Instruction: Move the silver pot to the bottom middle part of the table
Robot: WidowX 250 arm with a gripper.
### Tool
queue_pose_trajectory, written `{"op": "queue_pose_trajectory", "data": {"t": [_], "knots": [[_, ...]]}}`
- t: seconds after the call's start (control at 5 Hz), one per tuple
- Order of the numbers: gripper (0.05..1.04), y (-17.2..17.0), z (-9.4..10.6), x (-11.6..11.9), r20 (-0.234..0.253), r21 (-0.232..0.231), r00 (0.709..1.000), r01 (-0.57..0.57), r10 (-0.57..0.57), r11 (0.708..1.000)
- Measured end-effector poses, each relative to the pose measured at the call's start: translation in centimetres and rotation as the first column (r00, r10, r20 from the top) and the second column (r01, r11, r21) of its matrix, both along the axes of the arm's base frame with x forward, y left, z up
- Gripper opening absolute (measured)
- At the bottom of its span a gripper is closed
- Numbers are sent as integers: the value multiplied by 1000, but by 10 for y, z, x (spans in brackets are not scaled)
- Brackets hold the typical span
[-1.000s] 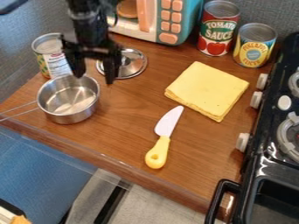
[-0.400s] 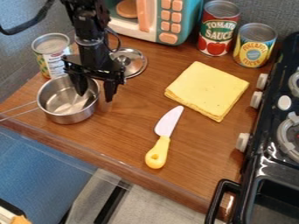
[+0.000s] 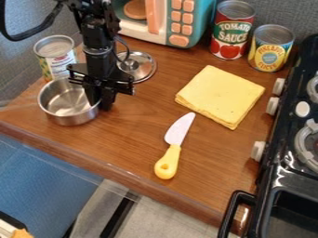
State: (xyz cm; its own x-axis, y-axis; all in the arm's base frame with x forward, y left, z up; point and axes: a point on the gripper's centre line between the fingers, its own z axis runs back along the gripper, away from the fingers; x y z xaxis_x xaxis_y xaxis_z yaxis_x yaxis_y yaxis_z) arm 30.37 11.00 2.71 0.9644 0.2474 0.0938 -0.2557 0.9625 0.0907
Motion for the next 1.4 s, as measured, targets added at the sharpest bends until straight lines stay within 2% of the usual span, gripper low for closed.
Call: {"op": "queue_pose_trajectory", "data": {"t": [0.2,0.4,0.8,1.0,1.2,1.4], "knots": [[101,-3,1,-2,-7,-17,1000,-3,3,1000],[80,-12,17,-10,8,-58,1000,-29,30,998],[79,-26,63,-35,79,-119,987,-132,142,984],[79,-46,80,-34,109,-124,991,-68,82,990],[79,-76,94,-8,121,-82,990,84,-74,993],[79,-91,96,22,115,-58,982,154,-147,986]]}}
